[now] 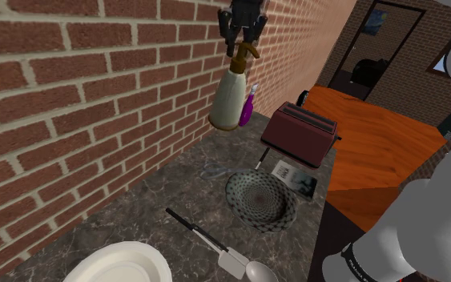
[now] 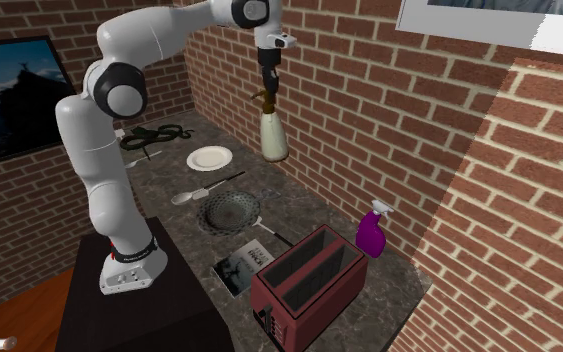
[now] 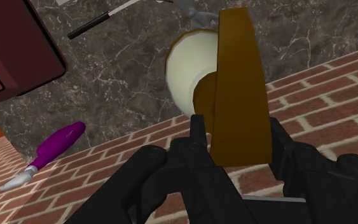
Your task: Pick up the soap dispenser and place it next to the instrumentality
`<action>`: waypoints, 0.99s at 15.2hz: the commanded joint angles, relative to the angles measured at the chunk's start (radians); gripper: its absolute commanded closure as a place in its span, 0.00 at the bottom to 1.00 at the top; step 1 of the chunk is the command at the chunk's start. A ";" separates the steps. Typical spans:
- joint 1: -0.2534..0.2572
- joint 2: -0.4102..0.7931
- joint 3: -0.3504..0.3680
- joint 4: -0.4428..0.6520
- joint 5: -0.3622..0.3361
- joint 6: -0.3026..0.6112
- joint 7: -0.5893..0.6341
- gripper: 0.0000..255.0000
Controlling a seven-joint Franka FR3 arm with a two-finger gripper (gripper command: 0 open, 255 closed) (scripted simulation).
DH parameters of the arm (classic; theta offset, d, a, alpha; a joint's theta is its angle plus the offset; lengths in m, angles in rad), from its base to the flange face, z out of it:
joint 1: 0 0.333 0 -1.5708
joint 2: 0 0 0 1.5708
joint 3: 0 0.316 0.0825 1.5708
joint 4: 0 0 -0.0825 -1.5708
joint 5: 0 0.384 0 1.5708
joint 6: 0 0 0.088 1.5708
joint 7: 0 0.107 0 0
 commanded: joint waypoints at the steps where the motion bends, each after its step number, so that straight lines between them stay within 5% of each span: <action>1: 0.020 -0.020 0.015 0.020 0.001 -0.042 0.034 1.00; 10: 0.138 0.008 0.108 0.272 -0.014 -0.276 0.226 1.00; 15: 0.126 -0.066 0.101 0.096 0.004 -0.172 0.221 1.00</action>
